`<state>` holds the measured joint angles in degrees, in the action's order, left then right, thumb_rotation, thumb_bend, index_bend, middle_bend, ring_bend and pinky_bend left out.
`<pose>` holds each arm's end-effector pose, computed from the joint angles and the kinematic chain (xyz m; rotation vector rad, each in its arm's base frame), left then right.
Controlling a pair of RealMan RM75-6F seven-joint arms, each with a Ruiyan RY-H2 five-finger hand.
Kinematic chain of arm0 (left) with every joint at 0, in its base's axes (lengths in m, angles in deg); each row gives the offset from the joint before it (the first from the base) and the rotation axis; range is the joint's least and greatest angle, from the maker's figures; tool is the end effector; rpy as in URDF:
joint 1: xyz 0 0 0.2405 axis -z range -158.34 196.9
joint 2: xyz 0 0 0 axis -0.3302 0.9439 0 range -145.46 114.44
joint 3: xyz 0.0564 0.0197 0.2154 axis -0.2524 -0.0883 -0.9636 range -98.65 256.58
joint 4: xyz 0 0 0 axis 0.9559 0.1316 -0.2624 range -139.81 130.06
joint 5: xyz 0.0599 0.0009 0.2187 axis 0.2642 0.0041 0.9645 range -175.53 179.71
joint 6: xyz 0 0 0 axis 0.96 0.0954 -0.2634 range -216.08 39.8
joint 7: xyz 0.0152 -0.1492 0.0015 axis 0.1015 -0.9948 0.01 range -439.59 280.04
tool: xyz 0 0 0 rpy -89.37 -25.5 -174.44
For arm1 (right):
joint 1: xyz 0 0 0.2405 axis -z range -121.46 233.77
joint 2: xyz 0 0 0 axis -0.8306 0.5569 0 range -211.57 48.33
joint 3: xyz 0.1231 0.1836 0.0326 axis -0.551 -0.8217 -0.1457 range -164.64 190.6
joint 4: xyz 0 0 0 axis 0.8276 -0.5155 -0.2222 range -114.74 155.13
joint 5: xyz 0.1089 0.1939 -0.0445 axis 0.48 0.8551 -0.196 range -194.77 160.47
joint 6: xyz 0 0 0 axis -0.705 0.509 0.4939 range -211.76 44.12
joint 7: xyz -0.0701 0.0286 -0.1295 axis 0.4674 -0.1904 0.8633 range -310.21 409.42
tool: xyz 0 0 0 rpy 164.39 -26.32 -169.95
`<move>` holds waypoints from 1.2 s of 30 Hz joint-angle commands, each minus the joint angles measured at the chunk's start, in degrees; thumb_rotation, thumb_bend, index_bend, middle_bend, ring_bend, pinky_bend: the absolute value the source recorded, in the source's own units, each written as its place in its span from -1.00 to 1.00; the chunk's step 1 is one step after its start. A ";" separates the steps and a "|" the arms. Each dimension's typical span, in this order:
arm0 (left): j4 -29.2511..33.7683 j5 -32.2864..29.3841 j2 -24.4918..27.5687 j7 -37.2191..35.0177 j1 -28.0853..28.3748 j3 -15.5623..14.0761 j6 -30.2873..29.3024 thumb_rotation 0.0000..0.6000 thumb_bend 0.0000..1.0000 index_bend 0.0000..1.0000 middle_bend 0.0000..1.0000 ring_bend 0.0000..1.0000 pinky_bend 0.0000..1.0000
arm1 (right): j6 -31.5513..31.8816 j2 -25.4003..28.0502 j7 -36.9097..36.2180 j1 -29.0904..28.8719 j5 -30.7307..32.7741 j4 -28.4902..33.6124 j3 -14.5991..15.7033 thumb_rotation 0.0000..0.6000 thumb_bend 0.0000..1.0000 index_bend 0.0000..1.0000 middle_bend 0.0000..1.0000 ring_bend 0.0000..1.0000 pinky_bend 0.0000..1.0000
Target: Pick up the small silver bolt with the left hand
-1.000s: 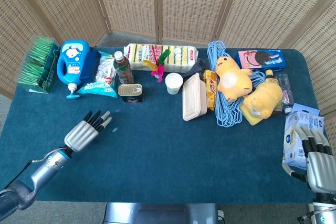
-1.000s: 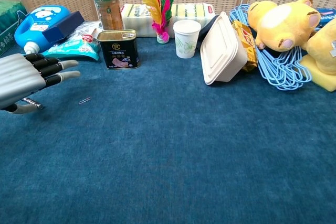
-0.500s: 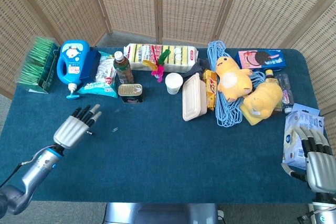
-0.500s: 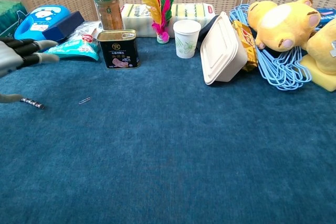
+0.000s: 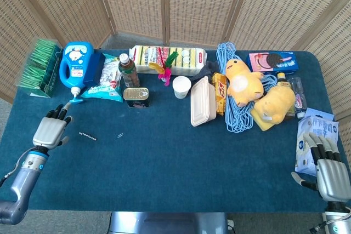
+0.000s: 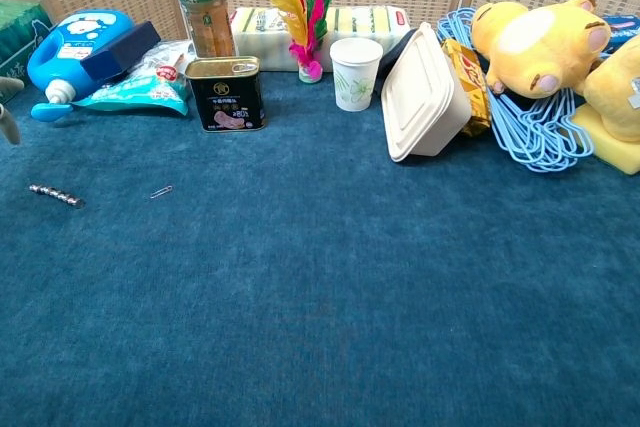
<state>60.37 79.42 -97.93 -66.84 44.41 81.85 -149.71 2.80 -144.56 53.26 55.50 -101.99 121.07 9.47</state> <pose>-0.3062 0.2999 0.0402 -1.7216 -0.7181 -0.5507 -0.2714 -0.1664 0.1281 1.2947 -0.9781 0.9145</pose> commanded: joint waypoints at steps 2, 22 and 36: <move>-0.10 -0.36 -0.72 -0.19 0.49 0.18 0.92 1.00 -0.14 -0.25 -1.00 -0.95 -0.64 | -0.25 0.04 -0.13 -0.08 0.05 -0.12 0.08 1.00 -1.00 -1.00 -1.00 -1.00 -1.00; -3.59 0.44 -3.27 0.03 1.09 -0.56 1.60 1.00 0.00 -0.06 -1.00 -0.93 -0.64 | -0.43 0.24 -0.87 -0.21 0.07 -0.13 0.17 1.00 -1.00 -1.00 -1.00 -1.00 -1.00; -5.01 0.91 -4.54 -0.73 1.22 -0.60 1.62 1.00 0.19 -0.07 -1.00 -0.90 -0.64 | -0.53 0.38 -1.23 -0.27 0.09 -0.09 0.22 1.00 -1.00 -1.00 -1.00 -1.00 -1.00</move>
<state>55.33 80.39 -102.45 -67.62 45.60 81.22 -148.13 2.27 -144.17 52.04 55.22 -101.89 120.98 9.69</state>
